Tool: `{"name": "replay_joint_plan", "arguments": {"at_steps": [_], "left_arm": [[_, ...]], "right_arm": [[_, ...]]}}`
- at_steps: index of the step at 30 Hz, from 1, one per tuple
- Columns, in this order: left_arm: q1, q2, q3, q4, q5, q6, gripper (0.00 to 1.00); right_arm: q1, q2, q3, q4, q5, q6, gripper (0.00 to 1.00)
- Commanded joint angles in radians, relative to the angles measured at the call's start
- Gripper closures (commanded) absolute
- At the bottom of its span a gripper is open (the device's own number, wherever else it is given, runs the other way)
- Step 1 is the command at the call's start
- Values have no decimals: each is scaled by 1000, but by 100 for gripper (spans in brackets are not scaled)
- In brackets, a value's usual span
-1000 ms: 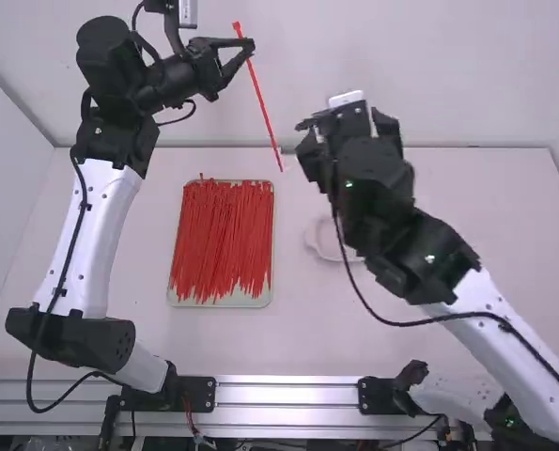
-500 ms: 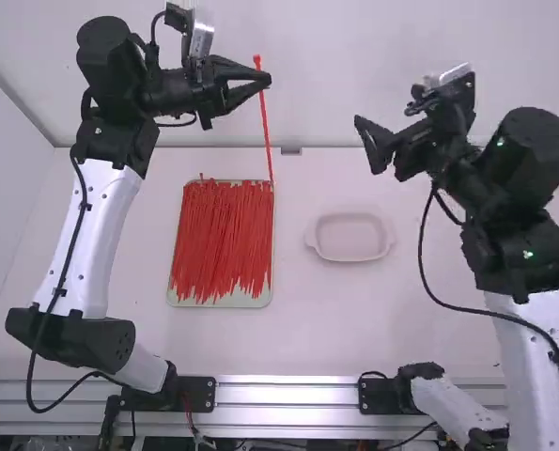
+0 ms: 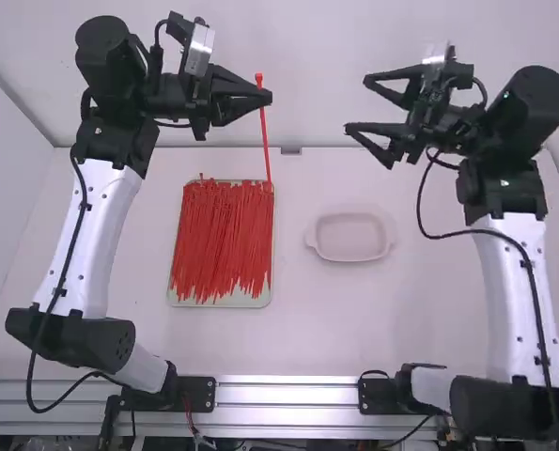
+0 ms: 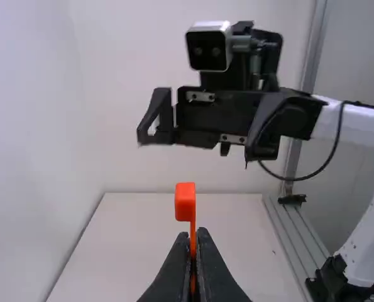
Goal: Fasten the cable tie
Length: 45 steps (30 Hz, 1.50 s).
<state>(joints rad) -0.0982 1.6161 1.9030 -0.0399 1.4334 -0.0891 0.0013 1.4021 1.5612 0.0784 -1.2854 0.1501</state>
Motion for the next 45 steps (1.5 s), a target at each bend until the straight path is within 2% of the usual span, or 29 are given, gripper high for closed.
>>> {"name": "replay_joint_plan", "arguments": {"at_steps": [1,6,10,15,19,22,25,26,27,33,35,36,39,41,42,43,45], "left_arm": [[0,5,27,7,21,8,98],[0,5,27,7,18,4,98],[-21,5,27,50,14,-59,98],[-56,5,27,109,13,-107,98],[-90,5,27,154,-77,-225,98],[-90,5,27,154,-112,-241,98],[-99,5,27,154,-143,-292,98],[-100,5,27,155,-146,-298,98],[-97,5,27,172,-153,-327,98],[-94,5,27,225,-171,-394,98],[-100,5,27,222,-177,-393,98],[-97,5,27,220,-179,-393,98],[-94,5,27,225,-183,-393,98],[-100,5,27,220,-200,-394,89],[-100,5,27,221,-212,-394,76],[-95,5,27,220,-222,-394,68],[-92,5,27,239,-227,-404,65]], "right_arm": [[29,19,29,18,-79,26,2],[73,37,29,10,-80,-14,2],[133,52,28,-34,-71,-95,2],[177,73,28,-35,-50,-103,2],[213,102,28,-32,-35,-104,1],[229,116,28,-32,-31,-106,10],[241,127,28,-30,-31,-107,28],[242,127,28,-30,-31,-107,28],[248,129,28,-32,-31,-114,37],[263,130,28,-33,-31,-129,61],[259,130,28,-34,-31,-128,94],[259,130,28,-33,-31,-122,100],[262,130,28,-34,-30,-121,100],[260,130,28,-32,-30,-121,100],[255,130,28,-29,-30,-121,100],[251,130,28,-26,-27,-121,100],[245,130,28,-19,-18,-110,100]]}}
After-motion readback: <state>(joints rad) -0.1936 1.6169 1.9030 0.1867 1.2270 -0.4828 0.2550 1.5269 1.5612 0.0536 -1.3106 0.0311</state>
